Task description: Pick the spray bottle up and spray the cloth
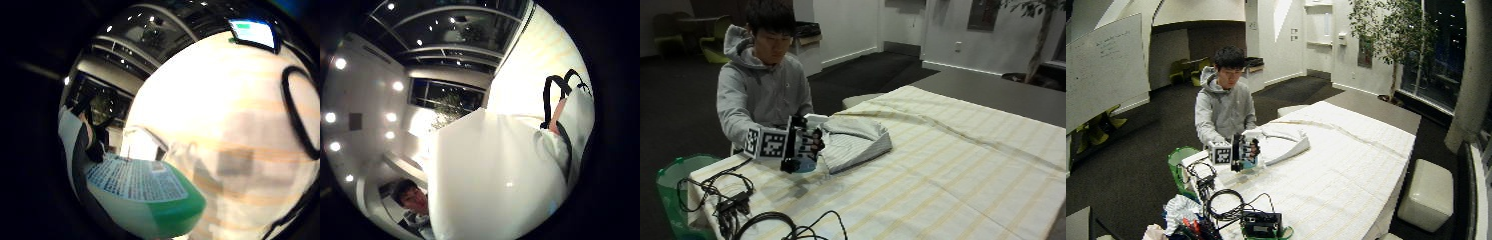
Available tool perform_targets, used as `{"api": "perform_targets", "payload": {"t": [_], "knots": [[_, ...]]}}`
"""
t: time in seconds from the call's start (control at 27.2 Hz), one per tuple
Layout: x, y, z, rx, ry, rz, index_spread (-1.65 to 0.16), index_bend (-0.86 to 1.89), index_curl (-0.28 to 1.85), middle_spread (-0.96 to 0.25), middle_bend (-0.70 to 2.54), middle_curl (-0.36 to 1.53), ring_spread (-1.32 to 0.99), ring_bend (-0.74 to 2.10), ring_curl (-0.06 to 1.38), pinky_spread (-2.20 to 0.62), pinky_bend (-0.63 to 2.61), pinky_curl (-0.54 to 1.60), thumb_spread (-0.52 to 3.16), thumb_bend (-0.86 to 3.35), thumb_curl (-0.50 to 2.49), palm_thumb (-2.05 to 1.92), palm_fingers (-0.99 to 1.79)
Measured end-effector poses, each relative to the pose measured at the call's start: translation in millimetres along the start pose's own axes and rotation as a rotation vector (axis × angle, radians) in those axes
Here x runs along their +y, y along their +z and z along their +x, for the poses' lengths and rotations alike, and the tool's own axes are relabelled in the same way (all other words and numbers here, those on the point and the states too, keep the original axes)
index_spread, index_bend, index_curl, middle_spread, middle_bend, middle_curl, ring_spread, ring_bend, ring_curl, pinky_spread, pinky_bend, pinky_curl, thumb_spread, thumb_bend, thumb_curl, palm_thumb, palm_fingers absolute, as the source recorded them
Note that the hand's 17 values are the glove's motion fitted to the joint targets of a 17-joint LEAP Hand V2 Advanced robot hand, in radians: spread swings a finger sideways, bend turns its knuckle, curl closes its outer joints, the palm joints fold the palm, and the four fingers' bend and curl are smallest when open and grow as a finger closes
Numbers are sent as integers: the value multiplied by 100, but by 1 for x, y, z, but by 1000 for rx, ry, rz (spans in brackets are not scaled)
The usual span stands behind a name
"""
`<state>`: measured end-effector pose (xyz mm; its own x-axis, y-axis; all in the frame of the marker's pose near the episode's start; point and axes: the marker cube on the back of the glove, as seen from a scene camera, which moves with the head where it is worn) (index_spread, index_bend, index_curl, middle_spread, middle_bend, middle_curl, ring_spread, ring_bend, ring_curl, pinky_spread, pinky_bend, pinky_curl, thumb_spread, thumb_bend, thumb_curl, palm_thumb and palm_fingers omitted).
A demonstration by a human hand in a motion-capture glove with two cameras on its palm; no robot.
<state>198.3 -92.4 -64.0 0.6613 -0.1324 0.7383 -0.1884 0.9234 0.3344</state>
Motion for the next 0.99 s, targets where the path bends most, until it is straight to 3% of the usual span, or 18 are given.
{"api": "perform_targets", "payload": {"t": [0.44,0.7,0.99], "knots": [[12,52,-100,670,-153,-370,-17,44,52,-10,51,46,-19,47,42,-30,40,41,10,-4,68,97,140],[30,100,-85,797,-137,-496,-16,46,53,-10,52,47,-19,48,43,-30,41,41,8,-4,69,97,139],[32,109,-104,834,-173,-498,-16,46,54,-10,53,47,-18,48,43,-31,42,42,6,-4,70,97,139]]}}
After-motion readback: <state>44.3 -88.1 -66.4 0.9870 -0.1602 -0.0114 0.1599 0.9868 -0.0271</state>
